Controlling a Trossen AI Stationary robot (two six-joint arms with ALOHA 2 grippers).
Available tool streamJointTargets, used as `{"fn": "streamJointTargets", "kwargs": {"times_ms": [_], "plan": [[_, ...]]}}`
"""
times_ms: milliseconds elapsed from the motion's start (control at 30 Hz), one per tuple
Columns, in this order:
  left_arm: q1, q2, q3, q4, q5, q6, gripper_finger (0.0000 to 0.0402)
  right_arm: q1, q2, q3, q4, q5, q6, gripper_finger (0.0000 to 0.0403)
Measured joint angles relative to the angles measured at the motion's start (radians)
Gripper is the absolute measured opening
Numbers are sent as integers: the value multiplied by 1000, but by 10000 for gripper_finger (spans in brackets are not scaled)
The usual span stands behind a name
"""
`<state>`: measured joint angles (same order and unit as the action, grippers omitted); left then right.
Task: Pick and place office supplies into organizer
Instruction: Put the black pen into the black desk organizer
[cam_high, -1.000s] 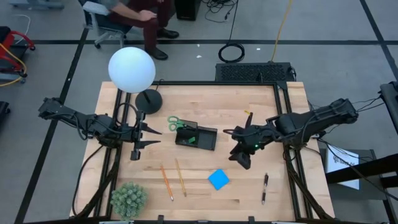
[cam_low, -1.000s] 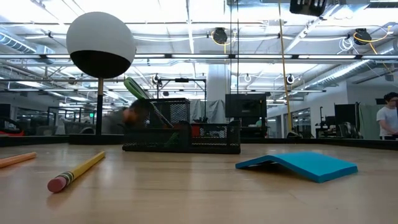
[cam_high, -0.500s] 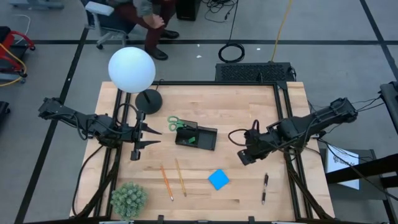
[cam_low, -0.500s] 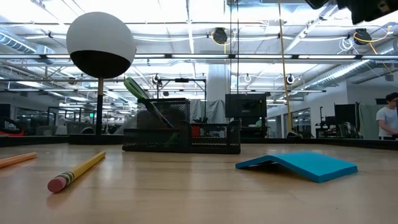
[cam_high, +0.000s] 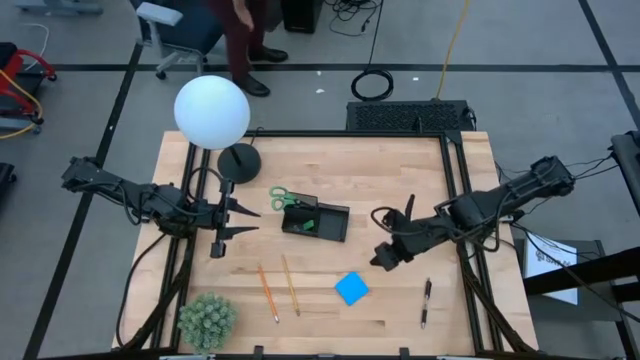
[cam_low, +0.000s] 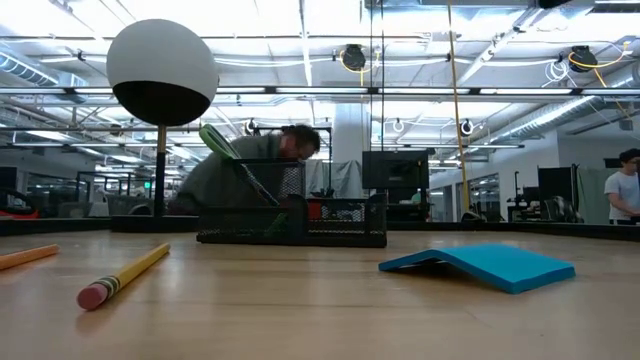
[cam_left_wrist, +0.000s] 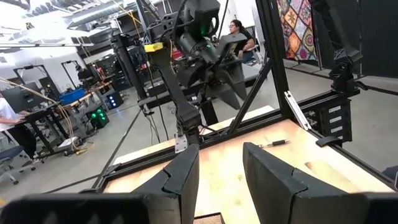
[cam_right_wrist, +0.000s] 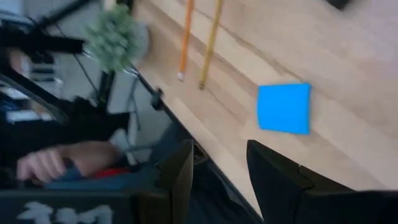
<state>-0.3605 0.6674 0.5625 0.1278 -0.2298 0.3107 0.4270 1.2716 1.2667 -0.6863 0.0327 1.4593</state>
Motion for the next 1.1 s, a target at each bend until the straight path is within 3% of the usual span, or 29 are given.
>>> {"fn": "streamJointTargets", "kwargs": {"times_ms": [233, 433, 567, 700, 867, 1100], "plan": [[0, 0, 0, 5, 0, 4, 131, 54, 35, 0, -69, 94, 202, 139], [0, 0, 0, 5, 0, 3, 131, 109, 150, 12, -124, -12, 335, 139], [0, 0, 0, 9, 0, 3, 131, 138, 242, 131, -314, -62, 388, 139], [0, 0, 0, 19, 0, 2, 131, 176, 335, 321, -595, -66, 471, 139], [-1, 0, 0, 19, 1, -16, 131, 231, 426, 515, -822, -63, 625, 139], [-1, 0, 0, 16, 1, -36, 131, 304, 471, 542, -880, -136, 845, 139]]}}
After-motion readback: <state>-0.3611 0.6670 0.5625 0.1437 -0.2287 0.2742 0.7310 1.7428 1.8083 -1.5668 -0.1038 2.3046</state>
